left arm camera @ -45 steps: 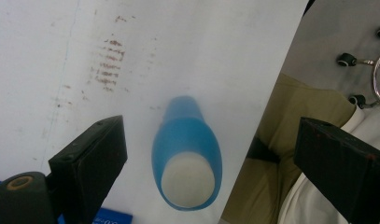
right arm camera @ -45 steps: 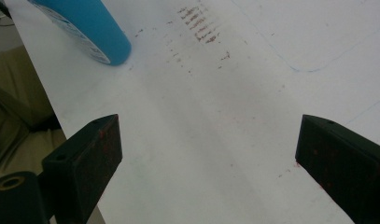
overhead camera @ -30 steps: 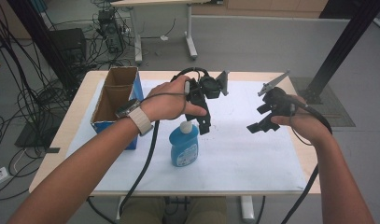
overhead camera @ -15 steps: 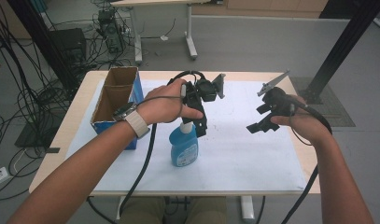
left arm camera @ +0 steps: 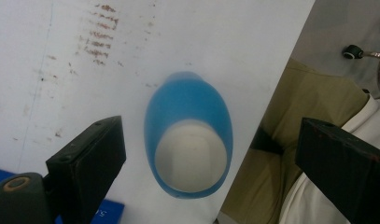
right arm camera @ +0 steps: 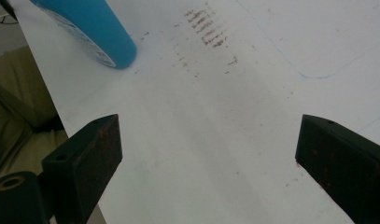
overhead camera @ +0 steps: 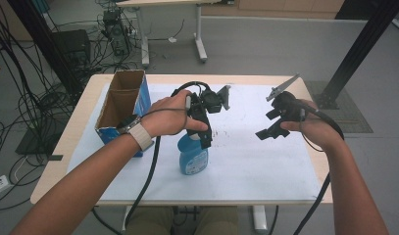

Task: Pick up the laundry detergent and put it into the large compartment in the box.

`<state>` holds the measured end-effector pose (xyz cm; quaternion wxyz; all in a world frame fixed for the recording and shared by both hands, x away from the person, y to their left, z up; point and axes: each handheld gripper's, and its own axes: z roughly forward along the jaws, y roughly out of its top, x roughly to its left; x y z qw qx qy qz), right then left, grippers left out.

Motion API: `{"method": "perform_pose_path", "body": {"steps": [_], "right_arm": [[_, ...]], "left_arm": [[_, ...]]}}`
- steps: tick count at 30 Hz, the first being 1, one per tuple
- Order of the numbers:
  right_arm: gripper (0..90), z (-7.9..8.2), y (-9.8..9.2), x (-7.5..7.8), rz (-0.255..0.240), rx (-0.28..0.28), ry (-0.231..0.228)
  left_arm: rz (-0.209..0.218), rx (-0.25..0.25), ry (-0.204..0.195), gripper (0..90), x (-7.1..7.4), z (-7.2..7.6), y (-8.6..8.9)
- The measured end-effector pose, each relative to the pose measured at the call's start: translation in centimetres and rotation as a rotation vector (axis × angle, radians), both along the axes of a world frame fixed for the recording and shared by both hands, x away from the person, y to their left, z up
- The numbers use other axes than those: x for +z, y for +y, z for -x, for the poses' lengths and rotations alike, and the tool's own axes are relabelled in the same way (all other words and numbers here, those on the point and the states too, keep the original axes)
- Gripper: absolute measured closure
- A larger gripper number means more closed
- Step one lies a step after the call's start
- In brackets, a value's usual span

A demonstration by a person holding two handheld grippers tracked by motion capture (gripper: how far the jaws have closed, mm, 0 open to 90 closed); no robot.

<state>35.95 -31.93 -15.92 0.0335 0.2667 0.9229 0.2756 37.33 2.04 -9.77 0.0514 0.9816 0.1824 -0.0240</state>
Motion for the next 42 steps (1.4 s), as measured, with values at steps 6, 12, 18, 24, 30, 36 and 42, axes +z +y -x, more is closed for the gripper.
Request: {"method": "perform_pose_path", "body": {"steps": [6,12,18,24,30,36,42], "right_arm": [[7.1,0.0,0.1,0.0,0.002,0.001,0.002],[7.1,-0.1,0.2,-0.1,0.002,0.003,0.004],[7.0,-0.2,0.4,-0.1,0.002,0.004,0.004],[7.0,-0.3,0.6,-0.1,0.001,0.009,0.004],[7.1,-0.2,0.8,0.0,-0.001,0.011,0.001],[7.0,-0.2,0.9,-0.1,0.000,0.012,0.004],[7.1,-0.2,0.9,0.0,-0.002,0.013,0.001]], "left_arm": [[-0.001,0.007,-0.004,9.1,-0.4,0.1,0.1],[-0.015,0.004,-0.005,9.2,-0.8,0.1,0.0],[-0.015,0.006,-0.004,9.3,-1.1,0.0,0.1],[-0.014,0.018,-0.004,9.3,-1.5,0.0,0.3],[-0.019,0.026,-0.008,9.3,-1.8,0.0,0.3],[-0.023,0.024,-0.008,9.4,-1.9,0.0,0.3],[-0.024,0.022,-0.010,9.3,-2.4,0.1,0.2]]}}
